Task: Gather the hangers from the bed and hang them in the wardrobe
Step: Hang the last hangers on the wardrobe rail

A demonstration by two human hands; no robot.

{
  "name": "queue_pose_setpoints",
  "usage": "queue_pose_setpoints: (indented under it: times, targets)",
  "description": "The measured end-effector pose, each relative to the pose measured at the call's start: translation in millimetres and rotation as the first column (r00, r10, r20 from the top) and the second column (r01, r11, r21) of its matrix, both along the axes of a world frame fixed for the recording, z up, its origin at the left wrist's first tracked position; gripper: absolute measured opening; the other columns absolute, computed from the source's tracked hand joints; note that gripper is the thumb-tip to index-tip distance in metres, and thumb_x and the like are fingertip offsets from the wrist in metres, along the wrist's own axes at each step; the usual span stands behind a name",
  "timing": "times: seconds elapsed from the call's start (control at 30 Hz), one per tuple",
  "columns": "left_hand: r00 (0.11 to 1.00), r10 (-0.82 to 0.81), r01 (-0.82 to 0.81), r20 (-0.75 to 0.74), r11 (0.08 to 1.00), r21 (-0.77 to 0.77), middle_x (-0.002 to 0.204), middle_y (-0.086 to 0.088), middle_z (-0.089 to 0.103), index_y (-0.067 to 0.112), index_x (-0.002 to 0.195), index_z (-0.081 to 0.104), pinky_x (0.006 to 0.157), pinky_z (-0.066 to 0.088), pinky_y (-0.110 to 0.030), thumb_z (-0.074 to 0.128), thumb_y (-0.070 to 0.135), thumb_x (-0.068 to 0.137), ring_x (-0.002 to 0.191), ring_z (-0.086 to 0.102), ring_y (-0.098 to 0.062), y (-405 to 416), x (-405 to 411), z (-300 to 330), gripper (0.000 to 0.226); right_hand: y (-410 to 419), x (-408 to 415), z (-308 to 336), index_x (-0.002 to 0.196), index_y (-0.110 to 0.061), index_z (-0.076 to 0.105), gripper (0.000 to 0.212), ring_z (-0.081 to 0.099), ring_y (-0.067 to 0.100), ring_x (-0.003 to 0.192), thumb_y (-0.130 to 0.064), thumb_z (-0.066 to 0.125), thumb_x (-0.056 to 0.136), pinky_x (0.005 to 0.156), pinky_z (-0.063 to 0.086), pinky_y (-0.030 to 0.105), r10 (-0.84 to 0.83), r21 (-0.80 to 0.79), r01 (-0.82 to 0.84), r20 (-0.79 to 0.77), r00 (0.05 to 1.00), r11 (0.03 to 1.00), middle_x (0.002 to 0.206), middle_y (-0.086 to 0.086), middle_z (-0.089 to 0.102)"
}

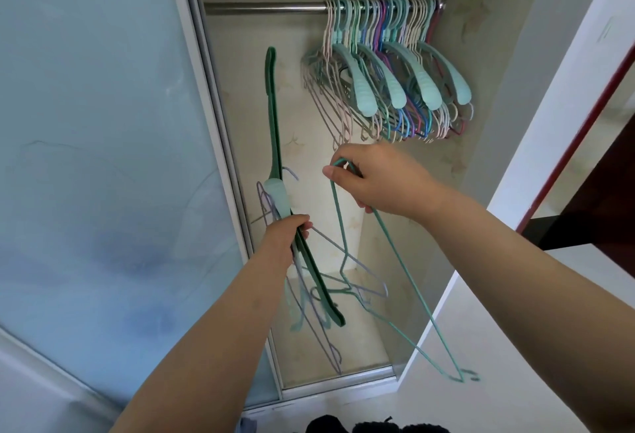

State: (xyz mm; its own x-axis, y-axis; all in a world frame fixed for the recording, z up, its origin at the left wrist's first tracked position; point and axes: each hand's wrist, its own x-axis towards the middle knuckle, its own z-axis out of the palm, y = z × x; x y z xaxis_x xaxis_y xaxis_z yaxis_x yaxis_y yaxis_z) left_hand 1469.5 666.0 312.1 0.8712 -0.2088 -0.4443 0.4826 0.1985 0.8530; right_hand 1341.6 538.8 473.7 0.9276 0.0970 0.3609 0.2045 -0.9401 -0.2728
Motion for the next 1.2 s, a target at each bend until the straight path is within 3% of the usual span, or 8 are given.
queue_pose_setpoints:
  times: [0.2, 0.4, 0.53, 0.67, 0.83, 0.9, 1.03, 1.2]
  targets:
    - [0.995, 0.098, -0.097, 0.007, 0.992, -0.079, 0.051, -0.001, 0.067, 0.005, 0.094, 0.057, 0.040, 0.045, -0.014, 0.059, 0.006, 0.090, 0.036, 0.055, -0.005, 6, 8, -9, 0.005, -4, -13, 0, 0.089, -0.031, 0.057, 0.019, 0.060, 0.007, 0.041, -0.043, 0.044, 0.096, 0.051, 0.041, 0.022, -0.026, -0.002, 0.026, -0.134, 0.991, 1.000, 0.054, 0.000, 0.063]
    - [0.991, 0.125, -0.125, 0.038, 0.992, 0.000, 0.070, -0.006, 0.067, 0.004, 0.102, 0.055, 0.044, 0.047, -0.016, 0.062, 0.007, 0.089, 0.038, 0.057, -0.002, 9, 12, -16, 0.015, -23, 1, -24, 0.087, -0.019, 0.060, 0.027, 0.062, 0.008, 0.042, -0.037, 0.042, 0.097, 0.059, 0.049, 0.027, -0.140, -0.130, 0.099, -0.369, 0.919, 0.987, 0.055, 0.000, 0.067]
    - [0.997, 0.062, -0.065, 0.035, 0.993, 0.102, 0.044, 0.003, 0.062, 0.006, 0.091, 0.057, 0.035, 0.039, -0.012, 0.061, 0.009, 0.089, 0.032, 0.051, -0.002, 13, 11, -15, 0.006, -35, 16, -55, 0.069, -0.009, 0.057, 0.038, 0.067, 0.015, 0.053, -0.026, 0.037, 0.096, 0.058, 0.045, 0.021, -0.351, -0.362, 0.174, -0.513, 0.783, 0.916, 0.061, 0.002, 0.070]
    - [0.999, 0.001, -0.007, 0.036, 0.988, 0.156, 0.043, 0.001, 0.058, 0.007, 0.074, 0.056, 0.037, 0.038, -0.014, 0.060, 0.008, 0.087, 0.030, 0.048, -0.004, 18, 7, -13, 0.014, -44, 32, -74, 0.069, -0.010, 0.049, 0.029, 0.061, 0.023, 0.072, -0.023, 0.040, 0.093, 0.073, 0.046, 0.028, -0.507, -0.474, 0.282, -0.458, 0.731, 0.834, 0.071, 0.001, 0.062]
    - [0.995, 0.012, -0.034, 0.103, 0.977, 0.210, 0.056, -0.007, 0.046, 0.009, 0.056, 0.047, 0.032, 0.035, -0.011, 0.056, 0.003, 0.087, 0.027, 0.043, -0.004, 30, 7, -7, 0.033, -63, 40, -94, 0.077, -0.008, 0.054, 0.046, 0.052, 0.017, 0.051, -0.048, 0.045, 0.096, 0.050, 0.038, 0.020, -0.320, -0.089, 0.445, -0.818, 0.478, 0.891, 0.071, 0.006, 0.060]
    - [0.994, 0.008, -0.029, 0.108, 0.980, 0.198, 0.053, -0.005, 0.045, 0.010, 0.057, 0.046, 0.033, 0.035, -0.011, 0.056, 0.003, 0.088, 0.027, 0.042, -0.004, 34, 7, -4, 0.033, -62, 42, -102, 0.087, -0.003, 0.061, 0.044, 0.046, 0.016, 0.046, -0.040, 0.041, 0.099, 0.045, 0.036, 0.018, -0.287, 0.033, 0.507, -0.792, 0.539, 0.862, 0.062, 0.003, 0.059]
    - [0.995, -0.002, -0.013, 0.100, 0.989, 0.149, 0.046, 0.000, 0.048, 0.010, 0.062, 0.049, 0.042, 0.039, -0.019, 0.060, 0.002, 0.086, 0.034, 0.042, -0.008, 39, 8, 2, 0.028, -48, 48, -100, 0.084, 0.002, 0.073, 0.050, 0.045, 0.008, 0.050, -0.026, 0.036, 0.102, 0.044, 0.035, 0.007, -0.345, 0.248, 0.479, -0.436, 0.831, 0.842, 0.055, 0.003, 0.061]
    - [0.995, -0.028, 0.015, 0.099, 0.991, 0.131, 0.044, 0.002, 0.050, 0.011, 0.062, 0.052, 0.048, 0.039, -0.022, 0.061, 0.004, 0.086, 0.036, 0.044, -0.008, 38, 9, 13, 0.027, -22, 50, -73, 0.065, -0.009, 0.061, 0.052, 0.054, 0.023, 0.067, -0.030, 0.034, 0.103, 0.064, 0.034, 0.026, -0.292, 0.463, 0.308, -0.107, 0.950, 0.831, 0.064, 0.003, 0.060]
